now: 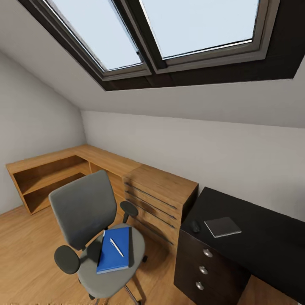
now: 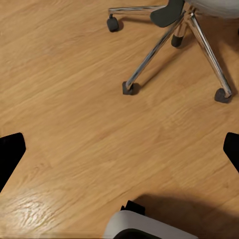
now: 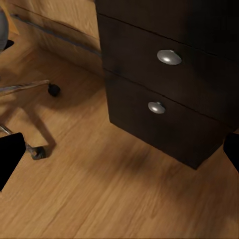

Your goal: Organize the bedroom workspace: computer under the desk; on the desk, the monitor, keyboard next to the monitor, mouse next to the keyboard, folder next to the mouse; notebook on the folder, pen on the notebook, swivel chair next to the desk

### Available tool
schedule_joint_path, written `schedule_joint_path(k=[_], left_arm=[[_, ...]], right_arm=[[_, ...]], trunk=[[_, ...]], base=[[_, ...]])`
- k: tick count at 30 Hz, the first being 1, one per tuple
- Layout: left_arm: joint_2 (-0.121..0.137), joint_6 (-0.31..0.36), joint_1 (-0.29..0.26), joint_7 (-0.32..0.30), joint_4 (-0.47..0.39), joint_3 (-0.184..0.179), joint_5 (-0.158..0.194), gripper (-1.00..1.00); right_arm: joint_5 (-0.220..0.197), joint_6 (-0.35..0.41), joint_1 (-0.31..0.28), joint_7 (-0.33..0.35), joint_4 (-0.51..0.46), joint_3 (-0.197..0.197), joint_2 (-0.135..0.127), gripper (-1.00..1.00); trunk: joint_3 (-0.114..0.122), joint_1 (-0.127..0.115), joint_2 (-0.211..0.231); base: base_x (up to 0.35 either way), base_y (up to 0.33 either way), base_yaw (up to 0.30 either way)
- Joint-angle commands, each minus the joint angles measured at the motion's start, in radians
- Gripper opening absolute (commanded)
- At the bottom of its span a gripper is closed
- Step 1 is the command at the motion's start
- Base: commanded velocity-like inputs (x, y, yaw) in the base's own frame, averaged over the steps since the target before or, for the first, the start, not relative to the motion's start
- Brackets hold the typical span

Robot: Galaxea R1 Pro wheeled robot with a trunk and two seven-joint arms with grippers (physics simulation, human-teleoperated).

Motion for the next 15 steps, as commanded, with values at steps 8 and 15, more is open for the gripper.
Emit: schedule_joint_path(k=[8,15], left_arm=[[0.0,-0.002,-0.001,0.011,0.001,-0.001,-0.002,1.0],[0.0,-0.005,-0.001,0.012,0.001,-0.001,-0.001,1.0]], right_arm=[[-0.002,-0.003,-0.001,-0.006,0.002,0.009,0.001,1.0],[-0.002,-0.003,-0.001,-0.006,0.002,0.009,0.001,1.0]], trunk=[[-0.005,0.0,-0.001],[-0.008,0.0,-0.001]], base=[[0.002,0.0,0.269],[0.0,0.0,0.269]])
